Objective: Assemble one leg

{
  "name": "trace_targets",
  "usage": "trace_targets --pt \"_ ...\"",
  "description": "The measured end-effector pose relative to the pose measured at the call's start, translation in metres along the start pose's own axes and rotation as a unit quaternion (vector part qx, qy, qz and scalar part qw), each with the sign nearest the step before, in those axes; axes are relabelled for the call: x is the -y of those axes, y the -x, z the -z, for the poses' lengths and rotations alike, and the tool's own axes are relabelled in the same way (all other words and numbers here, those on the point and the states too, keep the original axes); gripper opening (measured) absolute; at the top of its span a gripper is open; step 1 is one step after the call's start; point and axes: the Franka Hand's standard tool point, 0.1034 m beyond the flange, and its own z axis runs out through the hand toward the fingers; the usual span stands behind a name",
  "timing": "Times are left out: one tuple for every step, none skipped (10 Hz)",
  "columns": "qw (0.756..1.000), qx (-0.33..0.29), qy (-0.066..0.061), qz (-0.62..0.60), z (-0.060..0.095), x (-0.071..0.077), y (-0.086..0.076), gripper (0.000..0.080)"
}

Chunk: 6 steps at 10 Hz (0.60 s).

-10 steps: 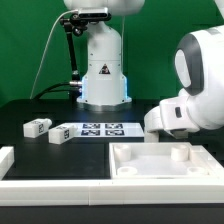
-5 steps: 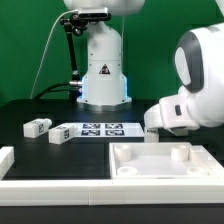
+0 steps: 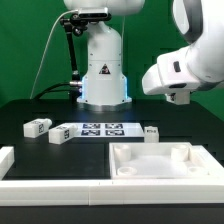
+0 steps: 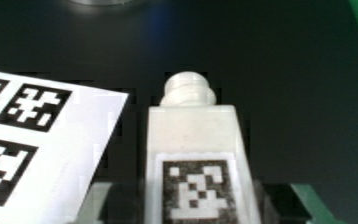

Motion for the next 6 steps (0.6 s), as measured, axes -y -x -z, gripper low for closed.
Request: trace_targets --pt "1.0 0.002 0.0 0.0 -0.003 0.0 -0.003 0.029" --pt "0.999 -0.055 -0.003 -0.001 0.005 0.001 -0.014 0.029" --pt "0.996 -0.091 -0.001 -0.004 0.006 0.0 -0.01 0.0291" --pt "0.99 -0.14 0.0 0.01 0.013 -0.003 -0.015 0.0291" --pt "0.98 -0.196 -0.002 0.027 0.035 -0.011 -0.022 0.0291" --pt "0.973 -0.228 -0.004 0.036 0.055 -0.019 -0.023 0.0291"
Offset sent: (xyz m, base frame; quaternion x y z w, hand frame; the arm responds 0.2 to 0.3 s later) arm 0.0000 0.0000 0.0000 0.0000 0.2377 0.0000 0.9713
